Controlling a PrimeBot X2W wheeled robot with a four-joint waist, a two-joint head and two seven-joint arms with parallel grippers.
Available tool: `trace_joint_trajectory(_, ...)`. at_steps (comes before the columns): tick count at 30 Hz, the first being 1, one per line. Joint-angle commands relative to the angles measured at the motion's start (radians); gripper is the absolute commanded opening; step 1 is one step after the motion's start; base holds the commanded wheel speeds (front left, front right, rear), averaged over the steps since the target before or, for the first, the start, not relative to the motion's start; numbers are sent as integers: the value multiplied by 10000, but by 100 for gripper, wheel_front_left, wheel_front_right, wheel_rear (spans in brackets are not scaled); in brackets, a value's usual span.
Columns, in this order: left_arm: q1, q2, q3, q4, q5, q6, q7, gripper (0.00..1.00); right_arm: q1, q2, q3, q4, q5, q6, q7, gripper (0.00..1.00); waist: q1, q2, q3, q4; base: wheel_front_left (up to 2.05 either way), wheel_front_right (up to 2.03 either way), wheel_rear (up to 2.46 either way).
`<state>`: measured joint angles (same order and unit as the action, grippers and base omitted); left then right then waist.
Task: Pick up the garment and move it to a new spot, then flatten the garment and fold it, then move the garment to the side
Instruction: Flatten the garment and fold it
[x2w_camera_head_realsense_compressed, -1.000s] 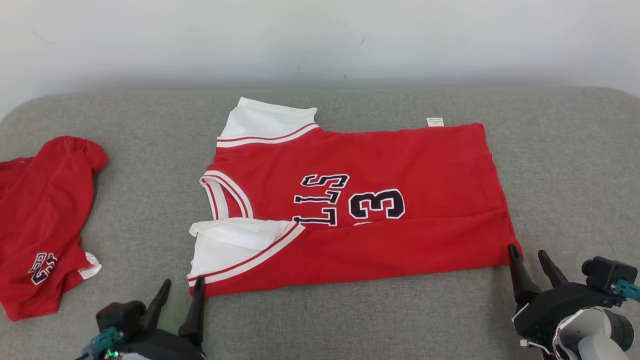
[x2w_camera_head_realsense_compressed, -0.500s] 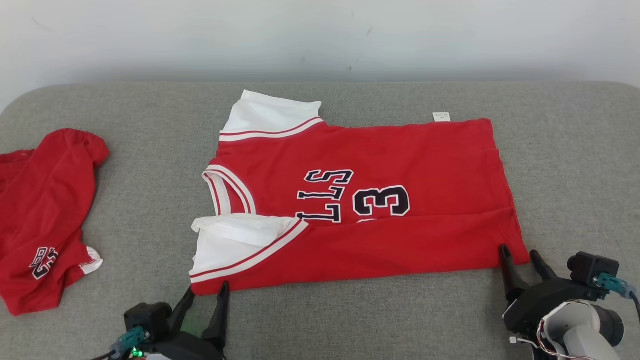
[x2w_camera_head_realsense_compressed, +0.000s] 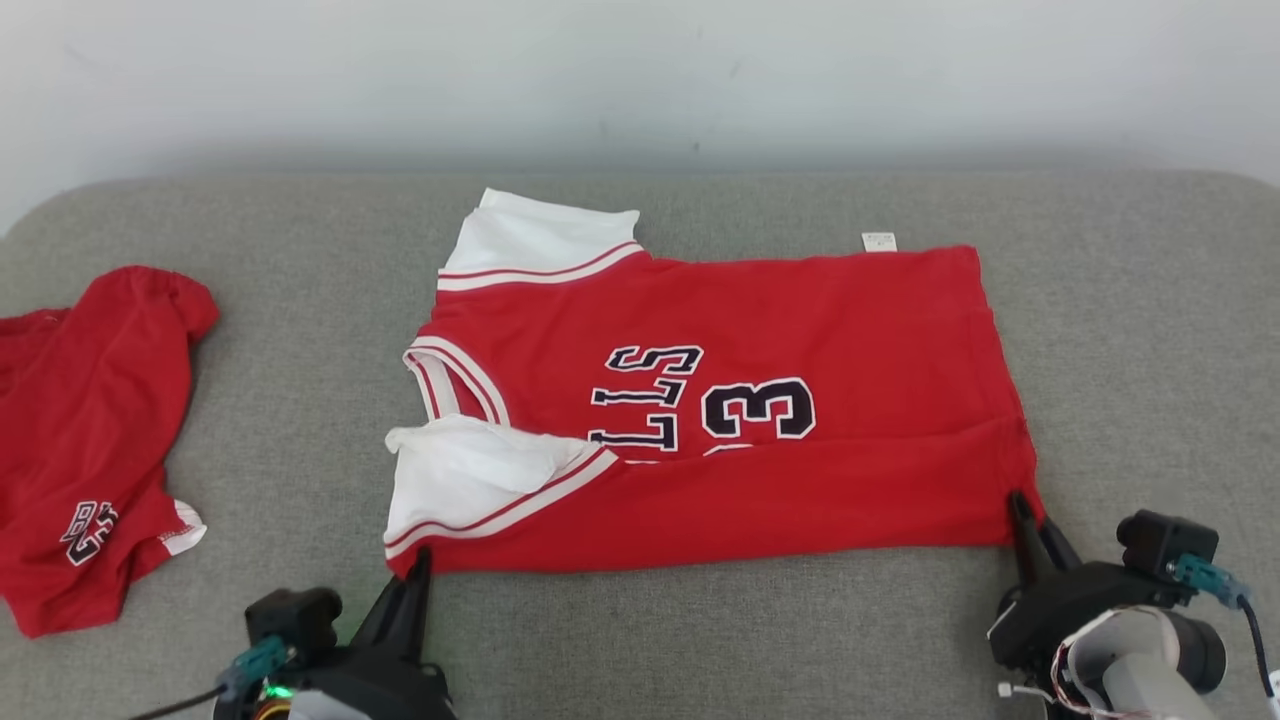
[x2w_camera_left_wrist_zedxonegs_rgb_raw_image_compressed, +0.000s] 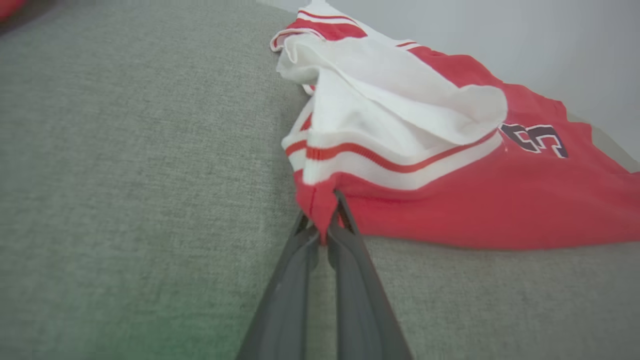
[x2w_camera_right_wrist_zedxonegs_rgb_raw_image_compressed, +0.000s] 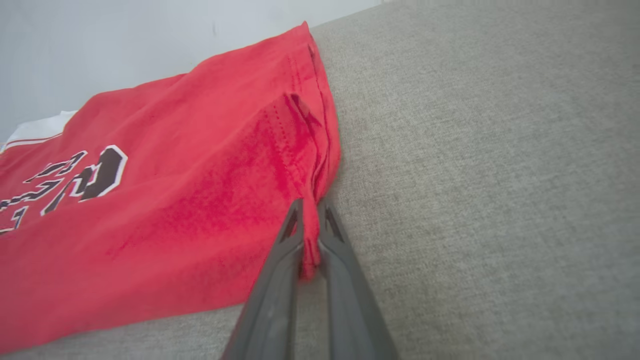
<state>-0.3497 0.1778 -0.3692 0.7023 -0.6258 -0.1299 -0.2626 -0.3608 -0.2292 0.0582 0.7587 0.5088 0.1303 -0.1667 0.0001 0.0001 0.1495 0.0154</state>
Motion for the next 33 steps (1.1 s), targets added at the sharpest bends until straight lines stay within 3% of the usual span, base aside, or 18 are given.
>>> trace_joint_trajectory(1, 412, 118, 178, -258, 0, 8, -17, 0, 323, -69, 99, -79, 152, 12, -149, 0, -1, -1, -292, -38, 0, 0, 0)
trace_joint_trajectory(13, 2336, 326, 647, -1727, 62, 181, -18, 0, 2018, -270, 283, -1522, 744, 12, -25, 0, -1, -1, -807, -139, 0, 0, 0)
trace_joint_trajectory(21, 3272, 442, 610, -2415, -50, 452, 100, 0, 3513, -425, -334, -2955, 837, 11, 605, 0, -1, -1, -868, -82, 0, 0, 0)
trace_joint_trajectory(26, 3657, 409, 611, -2669, -189, 656, 230, 0, 4247, -149, -687, -3893, 955, -1, 1241, 0, -1, -1, -917, -154, 0, 0, 0)
trace_joint_trajectory(27, 3676, 426, 579, -2672, -132, 691, 232, 0, 4301, -71, -748, -3958, 1064, -1, 1378, 36, -1, -1, -925, -157, 0, 0, 0)
trace_joint_trajectory(28, 3686, 419, 600, -2687, -127, 707, 216, 42, 4367, -70, -777, -4064, 1056, -1, 1453, 64, -1, -1, -934, -151, 0, 0, 0)
trace_joint_trajectory(29, 3688, 408, 618, -2693, -146, 724, 196, 81, 4404, -65, -824, -4149, 1032, -1, 1484, 100, -1, -1, -945, -143, 0, 0, 0)
trace_joint_trajectory(30, 3677, 426, 626, -2687, -120, 756, 180, 100, 4444, -37, -835, -4221, 987, -1, 1532, 100, -1, -1, -951, -135, 0, 0, 0)
trace_joint_trajectory(33, 3625, 440, 698, -2721, -30, 799, 124, 100, 4392, 3, -876, -4513, 761, 0, 1455, 100, -1, -1, -963, -113, 0, 0, 0)
